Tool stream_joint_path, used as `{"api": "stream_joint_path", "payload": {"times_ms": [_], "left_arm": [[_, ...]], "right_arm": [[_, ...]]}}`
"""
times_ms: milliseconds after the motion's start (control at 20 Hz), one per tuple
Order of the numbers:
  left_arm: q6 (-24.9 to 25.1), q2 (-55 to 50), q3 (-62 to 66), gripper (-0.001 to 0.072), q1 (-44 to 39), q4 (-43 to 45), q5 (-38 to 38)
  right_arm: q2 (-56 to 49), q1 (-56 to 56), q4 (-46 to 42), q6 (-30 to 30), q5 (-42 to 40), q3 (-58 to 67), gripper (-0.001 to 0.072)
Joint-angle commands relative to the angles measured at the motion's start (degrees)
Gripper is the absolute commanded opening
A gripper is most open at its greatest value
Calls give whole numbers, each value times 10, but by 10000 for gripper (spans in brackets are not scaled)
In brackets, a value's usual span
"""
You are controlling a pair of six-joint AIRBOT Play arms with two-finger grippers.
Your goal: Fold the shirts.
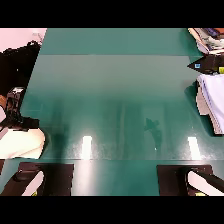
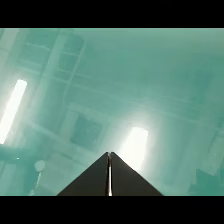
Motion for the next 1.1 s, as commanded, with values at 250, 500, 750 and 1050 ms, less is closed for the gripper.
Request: {"api": "stream_joint_path", "payload": {"times_ms": [250, 500, 750, 1050], "left_arm": [[0, 0, 1, 53, 0, 0, 87], [-20, 0, 1, 58, 0, -24, 96], [-49, 0, 1, 720, 0, -10, 37], [-50, 0, -51, 720, 0, 103, -91]], "right_arm": [[0, 0, 0, 0, 9, 1, 12], [0, 0, 0, 0, 11, 1, 12], [0, 0, 0, 0, 12, 1, 12], [0, 0, 0, 0, 11, 0, 12]]}}
